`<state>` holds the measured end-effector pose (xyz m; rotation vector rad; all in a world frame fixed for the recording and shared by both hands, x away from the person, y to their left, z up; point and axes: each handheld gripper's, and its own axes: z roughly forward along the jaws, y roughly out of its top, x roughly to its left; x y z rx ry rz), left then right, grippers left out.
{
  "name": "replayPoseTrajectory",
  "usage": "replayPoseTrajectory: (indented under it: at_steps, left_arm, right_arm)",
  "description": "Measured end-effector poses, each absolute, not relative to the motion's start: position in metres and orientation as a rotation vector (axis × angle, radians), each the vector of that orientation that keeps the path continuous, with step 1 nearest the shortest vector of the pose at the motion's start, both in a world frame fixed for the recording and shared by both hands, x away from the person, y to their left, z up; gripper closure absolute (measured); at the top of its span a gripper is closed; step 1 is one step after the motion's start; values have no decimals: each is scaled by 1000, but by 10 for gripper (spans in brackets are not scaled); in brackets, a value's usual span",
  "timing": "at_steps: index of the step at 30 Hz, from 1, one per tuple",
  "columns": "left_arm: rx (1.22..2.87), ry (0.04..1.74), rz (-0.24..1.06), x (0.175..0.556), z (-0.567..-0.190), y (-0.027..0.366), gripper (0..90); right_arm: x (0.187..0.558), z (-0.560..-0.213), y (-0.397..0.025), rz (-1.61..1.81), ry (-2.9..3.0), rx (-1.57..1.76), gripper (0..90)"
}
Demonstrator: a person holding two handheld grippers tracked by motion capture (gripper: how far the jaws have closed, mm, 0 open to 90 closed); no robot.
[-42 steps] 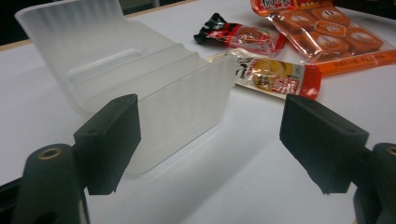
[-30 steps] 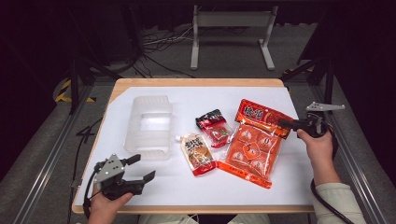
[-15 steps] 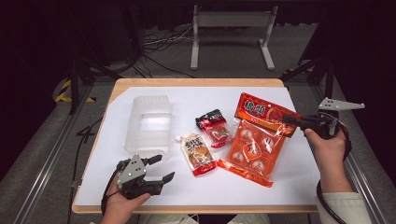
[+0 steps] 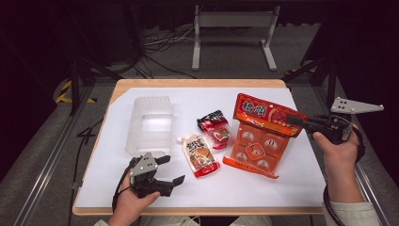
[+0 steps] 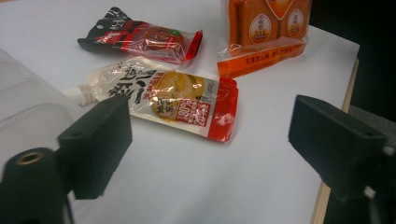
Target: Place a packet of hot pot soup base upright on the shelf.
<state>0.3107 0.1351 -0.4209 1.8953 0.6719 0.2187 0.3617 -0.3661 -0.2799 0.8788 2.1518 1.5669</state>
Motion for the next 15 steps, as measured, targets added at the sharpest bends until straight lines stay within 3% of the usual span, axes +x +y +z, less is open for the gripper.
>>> replayPoseTrajectory:
  at_steps: [4,15]
  left_arm:
    - [1874,611,194,314,-422,130,31]
    - [1856,588,252,319,-415,128,69]
  right_arm:
    - [356,-274,-362,1572,2158,839,900]
    - [342,-258,-353,1600,2173,722,900]
